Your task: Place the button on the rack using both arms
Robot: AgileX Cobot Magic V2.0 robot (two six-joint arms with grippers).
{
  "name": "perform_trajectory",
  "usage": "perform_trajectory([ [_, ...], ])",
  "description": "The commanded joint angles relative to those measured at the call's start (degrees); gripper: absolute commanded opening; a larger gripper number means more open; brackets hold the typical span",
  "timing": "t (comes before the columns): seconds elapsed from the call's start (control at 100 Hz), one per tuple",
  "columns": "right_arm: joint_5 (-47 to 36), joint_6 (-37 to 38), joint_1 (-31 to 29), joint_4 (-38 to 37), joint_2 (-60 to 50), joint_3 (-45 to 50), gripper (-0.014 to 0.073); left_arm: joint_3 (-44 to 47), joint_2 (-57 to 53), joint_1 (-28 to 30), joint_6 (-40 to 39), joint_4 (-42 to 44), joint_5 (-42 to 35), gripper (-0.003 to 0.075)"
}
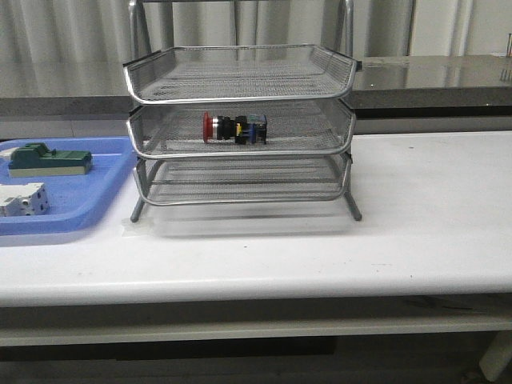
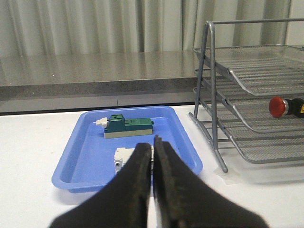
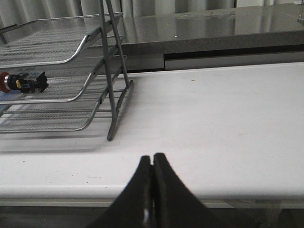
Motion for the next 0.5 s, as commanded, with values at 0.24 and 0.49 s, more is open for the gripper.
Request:
perform_trajectory([
  [0.24,-5.1,-0.6,-0.4,0.0,-0.9,-1.0,-0.0069,3.2,-2.6,1.2,-3.3,1.5,-9.3,0.0004],
  [0.49,-5.1,-0.6,-0.4,0.0,-0.9,-1.0,-0.0069,3.2,-2.6,1.2,-3.4,1.7,-9.4,0.0004],
])
